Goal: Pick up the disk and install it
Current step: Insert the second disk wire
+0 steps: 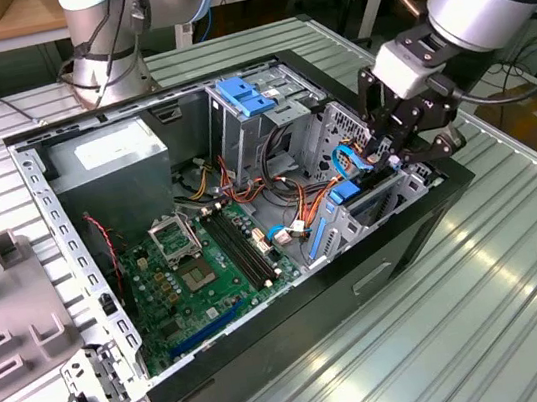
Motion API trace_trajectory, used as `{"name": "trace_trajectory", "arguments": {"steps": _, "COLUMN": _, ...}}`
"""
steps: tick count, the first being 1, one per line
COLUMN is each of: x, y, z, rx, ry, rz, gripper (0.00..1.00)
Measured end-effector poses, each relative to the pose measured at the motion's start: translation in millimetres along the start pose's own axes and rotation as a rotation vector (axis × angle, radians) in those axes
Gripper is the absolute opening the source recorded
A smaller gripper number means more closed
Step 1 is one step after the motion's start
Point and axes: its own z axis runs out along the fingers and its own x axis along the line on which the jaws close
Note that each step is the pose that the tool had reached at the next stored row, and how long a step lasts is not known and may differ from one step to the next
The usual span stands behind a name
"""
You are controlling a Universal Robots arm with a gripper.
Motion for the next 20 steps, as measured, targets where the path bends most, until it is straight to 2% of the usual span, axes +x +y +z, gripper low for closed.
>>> {"name": "trace_trajectory", "arguments": {"steps": 4, "x": -2.0, "y": -0.1, "z": -0.1, "rx": 0.0, "ry": -0.0006, "rz": 0.0, "gripper": 0.29}}
{"name": "trace_trajectory", "arguments": {"steps": 7, "x": -3.3, "y": -0.1, "z": 0.6, "rx": 0.0, "ry": -0.0008, "rz": 0.0, "gripper": 0.11}}
{"name": "trace_trajectory", "arguments": {"steps": 10, "x": -2.9, "y": 0.0, "z": 3.9, "rx": -0.0013, "ry": -0.0011, "rz": 0.0, "gripper": 0.11}}
{"name": "trace_trajectory", "arguments": {"steps": 15, "x": -1.3, "y": -0.2, "z": 13.5, "rx": -0.0081, "ry": -0.0003, "rz": 0.001, "gripper": 0.11}}
{"name": "trace_trajectory", "arguments": {"steps": 20, "x": -0.3, "y": -0.2, "z": 16.1, "rx": -0.0092, "ry": -0.0009, "rz": 0.001, "gripper": 0.11}}
